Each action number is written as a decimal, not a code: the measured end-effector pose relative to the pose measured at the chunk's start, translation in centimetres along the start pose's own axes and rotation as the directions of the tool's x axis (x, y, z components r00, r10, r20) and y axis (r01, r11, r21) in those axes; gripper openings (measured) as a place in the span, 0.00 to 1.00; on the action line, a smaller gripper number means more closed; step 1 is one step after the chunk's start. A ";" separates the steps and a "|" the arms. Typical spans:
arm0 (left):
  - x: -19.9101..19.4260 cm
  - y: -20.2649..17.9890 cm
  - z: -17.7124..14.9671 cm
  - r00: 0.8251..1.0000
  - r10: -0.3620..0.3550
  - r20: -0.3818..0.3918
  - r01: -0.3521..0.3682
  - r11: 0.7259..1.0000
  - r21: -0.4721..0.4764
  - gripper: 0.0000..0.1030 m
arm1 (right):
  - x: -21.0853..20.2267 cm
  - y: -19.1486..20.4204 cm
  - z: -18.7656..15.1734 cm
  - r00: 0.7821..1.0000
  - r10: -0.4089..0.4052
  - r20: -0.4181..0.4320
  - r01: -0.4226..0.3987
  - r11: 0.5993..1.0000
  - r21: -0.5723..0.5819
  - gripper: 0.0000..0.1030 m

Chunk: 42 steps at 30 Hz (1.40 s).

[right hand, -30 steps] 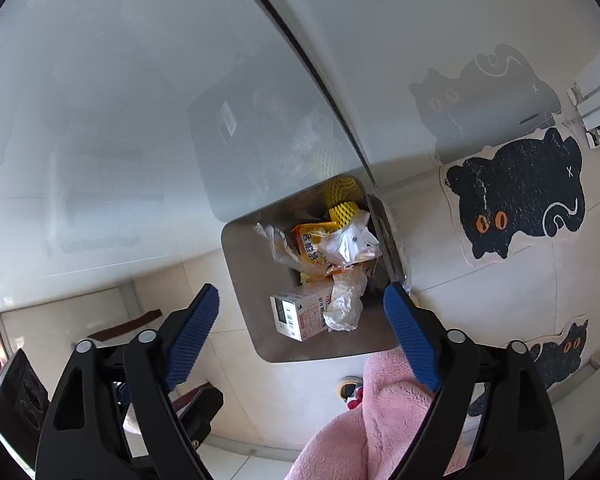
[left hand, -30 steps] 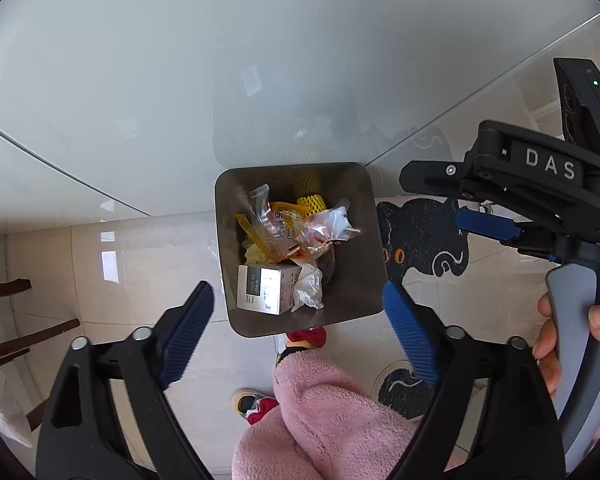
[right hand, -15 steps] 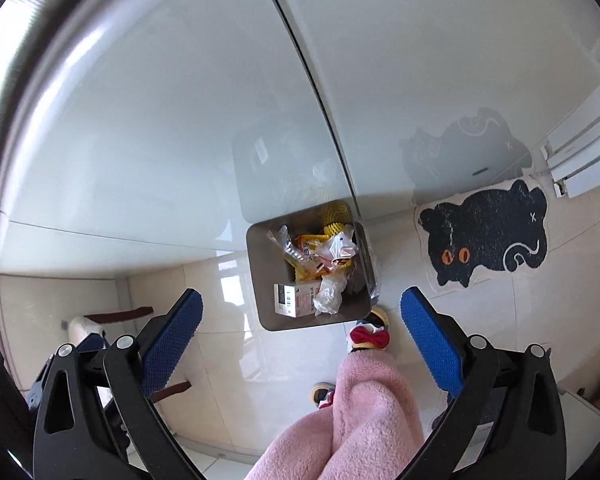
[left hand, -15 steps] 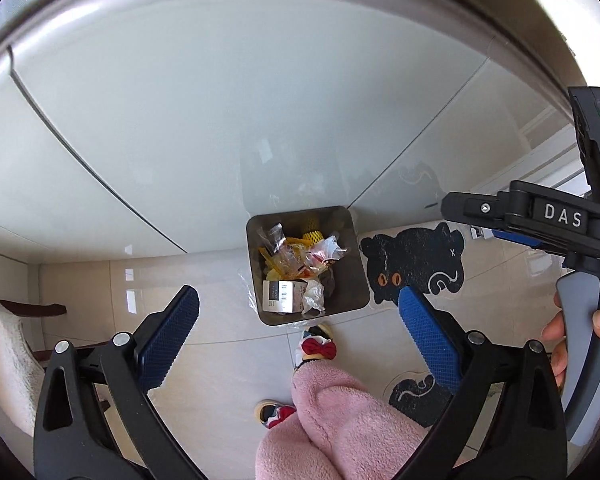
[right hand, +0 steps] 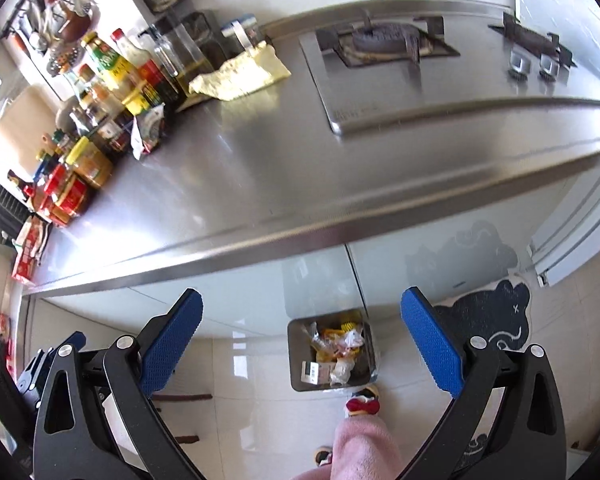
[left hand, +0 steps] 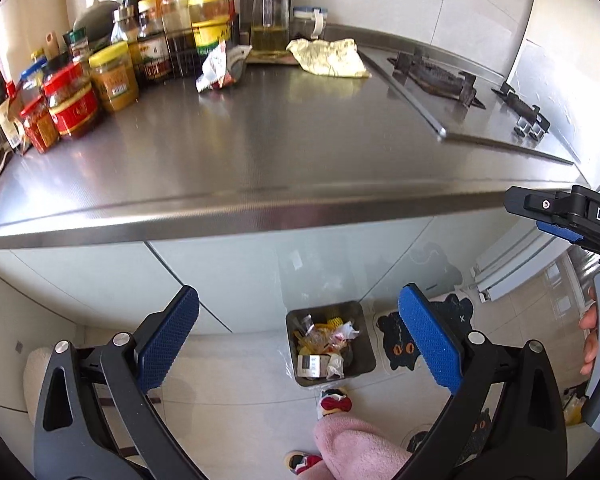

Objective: Collect trash
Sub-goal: 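Raise both tools back up toward the counter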

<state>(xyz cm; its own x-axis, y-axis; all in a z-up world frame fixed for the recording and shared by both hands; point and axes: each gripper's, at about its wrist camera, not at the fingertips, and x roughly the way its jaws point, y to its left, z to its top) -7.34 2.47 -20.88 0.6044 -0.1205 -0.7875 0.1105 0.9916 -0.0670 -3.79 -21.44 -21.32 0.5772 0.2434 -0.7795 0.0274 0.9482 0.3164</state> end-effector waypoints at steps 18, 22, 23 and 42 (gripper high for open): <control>4.8 5.1 15.1 0.990 0.076 0.117 -0.067 0.995 -0.079 0.92 | 6.7 5.8 16.0 0.996 0.063 0.063 -0.057 0.993 -0.103 0.97; 7.2 6.6 17.8 0.990 0.096 0.107 -0.084 0.990 -0.111 0.92 | 9.5 6.7 19.0 0.997 0.056 0.049 -0.050 0.991 -0.124 0.97; 7.7 6.9 18.4 0.989 0.102 0.105 -0.090 0.989 -0.115 0.92 | 10.2 6.8 19.6 0.998 0.052 0.043 -0.046 0.991 -0.129 0.97; 17.4 10.8 24.3 0.990 0.135 0.039 -0.126 0.977 -0.174 0.92 | 21.9 7.0 26.3 0.998 0.005 -0.062 -0.016 0.984 -0.177 0.97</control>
<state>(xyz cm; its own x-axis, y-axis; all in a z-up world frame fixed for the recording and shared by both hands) 23.51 9.92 -20.42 0.6443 0.0124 -0.7646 -0.1055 0.9918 -0.0728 30.55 -14.80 -21.95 0.5253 0.2602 -0.8102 -0.1265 0.9654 0.2280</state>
